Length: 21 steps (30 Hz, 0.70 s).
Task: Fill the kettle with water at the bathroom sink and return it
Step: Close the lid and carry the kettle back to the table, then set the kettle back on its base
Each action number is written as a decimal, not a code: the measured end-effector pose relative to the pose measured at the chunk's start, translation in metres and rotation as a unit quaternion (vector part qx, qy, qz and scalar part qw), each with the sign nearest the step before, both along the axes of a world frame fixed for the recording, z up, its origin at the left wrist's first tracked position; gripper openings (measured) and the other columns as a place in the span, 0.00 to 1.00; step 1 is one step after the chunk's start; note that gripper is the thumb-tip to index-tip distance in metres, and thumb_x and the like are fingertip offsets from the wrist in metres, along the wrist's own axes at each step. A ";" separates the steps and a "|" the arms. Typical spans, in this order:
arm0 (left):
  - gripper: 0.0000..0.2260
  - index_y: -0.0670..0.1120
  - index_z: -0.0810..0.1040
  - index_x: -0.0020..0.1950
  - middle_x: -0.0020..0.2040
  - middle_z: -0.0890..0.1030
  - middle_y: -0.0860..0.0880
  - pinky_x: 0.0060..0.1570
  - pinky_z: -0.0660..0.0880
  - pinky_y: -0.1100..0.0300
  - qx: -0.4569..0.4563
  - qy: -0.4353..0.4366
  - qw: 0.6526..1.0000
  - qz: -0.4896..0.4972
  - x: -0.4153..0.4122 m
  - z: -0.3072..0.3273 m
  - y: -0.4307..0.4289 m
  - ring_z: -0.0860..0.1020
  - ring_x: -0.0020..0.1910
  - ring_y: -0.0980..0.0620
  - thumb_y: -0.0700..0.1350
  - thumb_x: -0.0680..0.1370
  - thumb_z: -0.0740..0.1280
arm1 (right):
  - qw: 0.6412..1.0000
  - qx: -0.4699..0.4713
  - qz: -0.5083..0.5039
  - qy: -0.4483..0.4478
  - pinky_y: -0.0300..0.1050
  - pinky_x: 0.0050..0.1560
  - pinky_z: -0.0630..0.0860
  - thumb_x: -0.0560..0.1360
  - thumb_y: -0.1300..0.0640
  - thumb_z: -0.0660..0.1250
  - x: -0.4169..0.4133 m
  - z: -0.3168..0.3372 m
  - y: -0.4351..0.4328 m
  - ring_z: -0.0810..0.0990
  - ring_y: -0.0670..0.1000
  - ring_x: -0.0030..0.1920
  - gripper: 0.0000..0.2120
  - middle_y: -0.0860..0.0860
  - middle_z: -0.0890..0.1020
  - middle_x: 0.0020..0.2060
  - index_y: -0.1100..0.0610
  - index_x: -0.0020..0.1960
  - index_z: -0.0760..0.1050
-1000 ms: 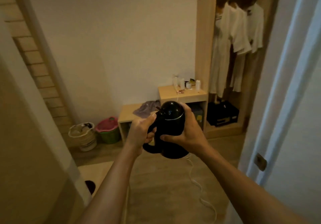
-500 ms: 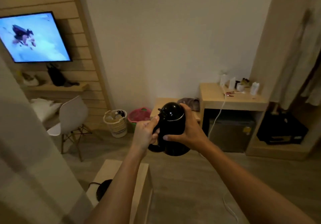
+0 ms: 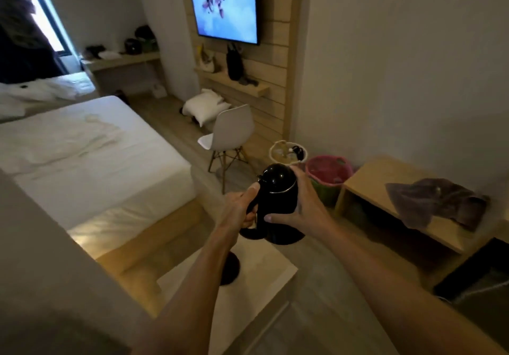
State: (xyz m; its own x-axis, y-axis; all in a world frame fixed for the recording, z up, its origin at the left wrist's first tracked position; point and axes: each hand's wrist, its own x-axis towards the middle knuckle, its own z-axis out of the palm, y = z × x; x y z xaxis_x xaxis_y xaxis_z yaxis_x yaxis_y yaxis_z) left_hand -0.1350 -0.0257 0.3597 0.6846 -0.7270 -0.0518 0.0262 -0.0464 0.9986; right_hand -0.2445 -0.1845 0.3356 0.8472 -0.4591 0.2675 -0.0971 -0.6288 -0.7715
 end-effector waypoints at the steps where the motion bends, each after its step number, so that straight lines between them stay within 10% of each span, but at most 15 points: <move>1: 0.20 0.41 0.75 0.37 0.26 0.69 0.48 0.24 0.61 0.62 0.004 0.004 1.000 0.023 0.010 -0.006 0.001 0.64 0.22 0.54 0.54 0.81 0.63 | 1.000 0.009 0.021 0.006 0.54 0.78 0.64 0.62 0.43 0.85 0.017 -0.007 -0.002 0.63 0.51 0.78 0.59 0.50 0.62 0.78 0.48 0.81 0.52; 6: 0.20 0.40 0.73 0.33 0.22 0.68 0.48 0.21 0.61 0.63 0.013 0.014 0.991 0.131 0.066 -0.057 0.016 0.64 0.19 0.54 0.49 0.82 0.63 | 0.991 0.029 0.128 0.027 0.49 0.72 0.68 0.60 0.44 0.85 0.102 -0.050 0.000 0.67 0.48 0.71 0.53 0.34 0.64 0.67 0.34 0.72 0.52; 21: 0.21 0.42 0.71 0.28 0.24 0.68 0.49 0.26 0.61 0.59 0.105 0.065 0.938 0.325 0.184 -0.329 0.037 0.65 0.23 0.52 0.51 0.78 0.65 | 0.944 0.085 0.263 0.178 0.61 0.73 0.72 0.58 0.39 0.81 0.281 -0.324 0.011 0.69 0.55 0.75 0.56 0.51 0.67 0.74 0.44 0.78 0.55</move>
State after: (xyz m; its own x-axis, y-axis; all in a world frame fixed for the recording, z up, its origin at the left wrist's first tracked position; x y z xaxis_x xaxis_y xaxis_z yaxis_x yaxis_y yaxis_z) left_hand 0.0487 0.0111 0.0305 0.9577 -0.1224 -0.2604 0.2377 -0.1735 0.9557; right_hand 0.0369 -0.1739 0.0117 0.9923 0.0406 -0.1170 -0.0775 -0.5330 -0.8425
